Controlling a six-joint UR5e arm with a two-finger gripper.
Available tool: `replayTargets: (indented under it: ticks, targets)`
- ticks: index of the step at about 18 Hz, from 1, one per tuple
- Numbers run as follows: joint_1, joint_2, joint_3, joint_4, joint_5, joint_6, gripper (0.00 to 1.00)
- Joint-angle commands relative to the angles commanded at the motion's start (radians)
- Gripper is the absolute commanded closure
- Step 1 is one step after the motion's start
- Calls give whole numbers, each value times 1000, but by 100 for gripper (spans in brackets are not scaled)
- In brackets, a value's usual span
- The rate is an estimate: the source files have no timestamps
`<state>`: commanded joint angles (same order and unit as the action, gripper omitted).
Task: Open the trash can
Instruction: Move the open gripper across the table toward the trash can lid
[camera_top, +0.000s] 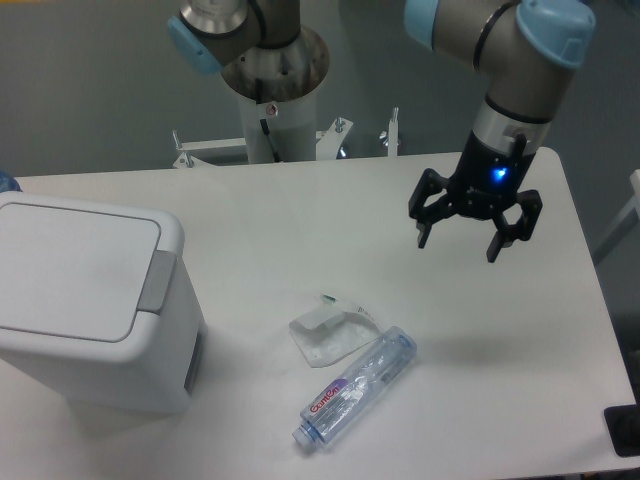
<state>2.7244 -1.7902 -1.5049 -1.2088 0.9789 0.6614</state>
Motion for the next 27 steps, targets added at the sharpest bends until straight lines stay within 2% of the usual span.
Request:
replayTargets:
  ticks: [10,13,18,21,24,27]
  targets:
    - [-156,25,20,0,-63,-51,0]
    - [-161,38,17,0,-104,-88,0]
    - [-198,54,8,5,-104,-115,0]
    - [-238,49,8,41,-104,-134,0]
    - [-297,48,6,54,-82,-178,0]
    - [-330,23,6,84,-72,-186,0]
